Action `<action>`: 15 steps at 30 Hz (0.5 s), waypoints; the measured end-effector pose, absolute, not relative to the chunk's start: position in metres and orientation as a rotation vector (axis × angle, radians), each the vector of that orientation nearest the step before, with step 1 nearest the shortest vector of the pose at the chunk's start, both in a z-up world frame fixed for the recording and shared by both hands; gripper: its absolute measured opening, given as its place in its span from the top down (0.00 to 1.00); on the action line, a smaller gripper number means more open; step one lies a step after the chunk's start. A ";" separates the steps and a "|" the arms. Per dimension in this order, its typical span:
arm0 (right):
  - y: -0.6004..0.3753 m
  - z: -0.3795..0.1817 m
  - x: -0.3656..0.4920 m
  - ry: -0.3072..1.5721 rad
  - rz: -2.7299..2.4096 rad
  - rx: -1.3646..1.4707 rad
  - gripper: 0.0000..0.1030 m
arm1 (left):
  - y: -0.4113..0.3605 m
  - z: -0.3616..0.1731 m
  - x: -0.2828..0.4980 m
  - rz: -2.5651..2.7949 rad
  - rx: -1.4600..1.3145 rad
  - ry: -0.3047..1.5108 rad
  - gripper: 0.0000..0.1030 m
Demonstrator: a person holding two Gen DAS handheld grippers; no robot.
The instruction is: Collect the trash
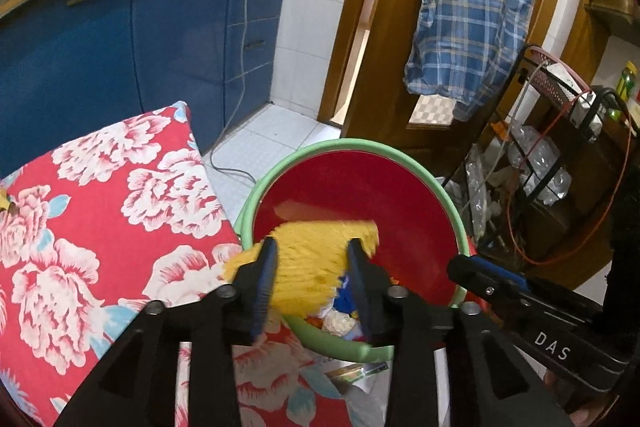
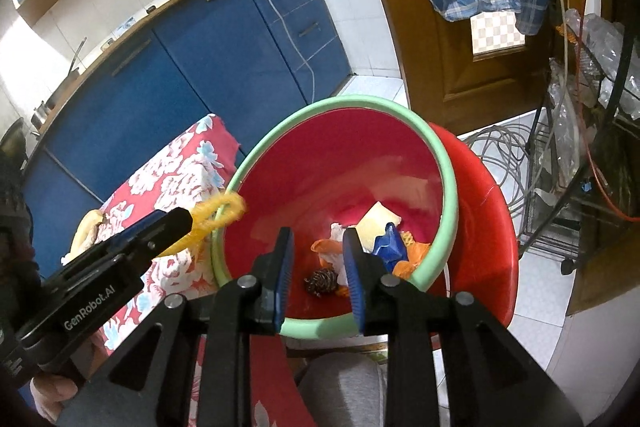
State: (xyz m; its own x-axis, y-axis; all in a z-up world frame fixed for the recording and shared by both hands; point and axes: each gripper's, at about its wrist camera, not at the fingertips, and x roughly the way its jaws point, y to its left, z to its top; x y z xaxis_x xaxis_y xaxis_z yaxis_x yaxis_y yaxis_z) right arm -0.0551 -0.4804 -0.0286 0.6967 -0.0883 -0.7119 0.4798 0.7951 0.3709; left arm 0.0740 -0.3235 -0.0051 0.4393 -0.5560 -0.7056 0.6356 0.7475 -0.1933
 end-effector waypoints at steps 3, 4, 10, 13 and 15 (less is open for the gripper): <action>-0.477 -0.023 -0.058 0.726 -0.338 0.573 0.70 | -0.320 -0.002 0.074 -0.735 0.099 0.827 0.44; -0.476 -0.020 -0.059 0.722 -0.337 0.570 0.70 | -0.319 -0.001 0.074 -0.732 0.099 0.827 0.43; -0.464 -0.006 -0.066 0.702 -0.317 0.551 0.70 | -0.306 0.006 0.071 -0.722 0.089 0.826 0.43; -0.453 0.002 -0.069 0.689 -0.297 0.531 0.70 | -0.292 0.011 0.068 -0.711 0.077 0.822 0.43; -0.441 0.008 -0.069 0.681 -0.280 0.506 0.66 | -0.277 0.014 0.066 -0.693 0.058 0.820 0.43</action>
